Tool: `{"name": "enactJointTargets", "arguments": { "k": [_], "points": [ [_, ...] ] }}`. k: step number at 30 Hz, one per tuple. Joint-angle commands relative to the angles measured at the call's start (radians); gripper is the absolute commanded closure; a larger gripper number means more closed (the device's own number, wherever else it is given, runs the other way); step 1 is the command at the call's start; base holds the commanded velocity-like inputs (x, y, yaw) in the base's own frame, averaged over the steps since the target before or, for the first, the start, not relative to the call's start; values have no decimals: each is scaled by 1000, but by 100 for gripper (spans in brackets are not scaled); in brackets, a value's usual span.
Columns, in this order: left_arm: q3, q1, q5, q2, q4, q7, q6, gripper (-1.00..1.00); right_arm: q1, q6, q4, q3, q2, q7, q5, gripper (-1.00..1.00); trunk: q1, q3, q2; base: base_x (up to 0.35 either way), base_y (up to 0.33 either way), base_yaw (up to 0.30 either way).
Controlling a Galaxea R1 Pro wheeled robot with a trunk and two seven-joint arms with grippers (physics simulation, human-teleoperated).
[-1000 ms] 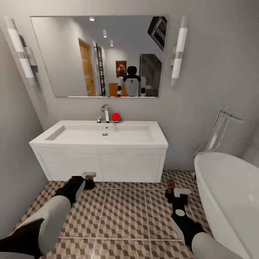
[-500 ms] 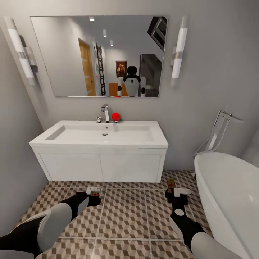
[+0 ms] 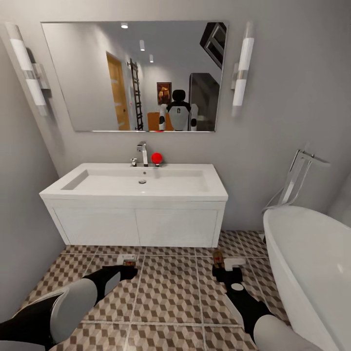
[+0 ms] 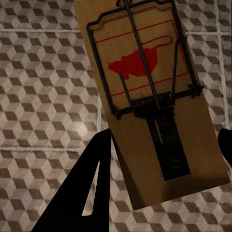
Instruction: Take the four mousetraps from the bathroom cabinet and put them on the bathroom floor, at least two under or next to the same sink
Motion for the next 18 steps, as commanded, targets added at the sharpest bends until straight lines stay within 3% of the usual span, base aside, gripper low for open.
{"name": "enactJointTargets", "arguments": {
  "k": [1,15,18],
  "points": [
    [9,0,-11,0,6,2,-4,100,-1,-3,1,8,0,4,-8,100,0,-1,-1,0,0,0],
    [10,24,-10,-5,16,1,-19,100,0,-6,3,14,-2,25,-6,100,0,-1,-1,0,0,0],
    [10,32,-10,-5,17,1,-49,100,0,-6,3,15,-2,26,-3,100,0,-1,-1,0,0,0]
  ]
}}
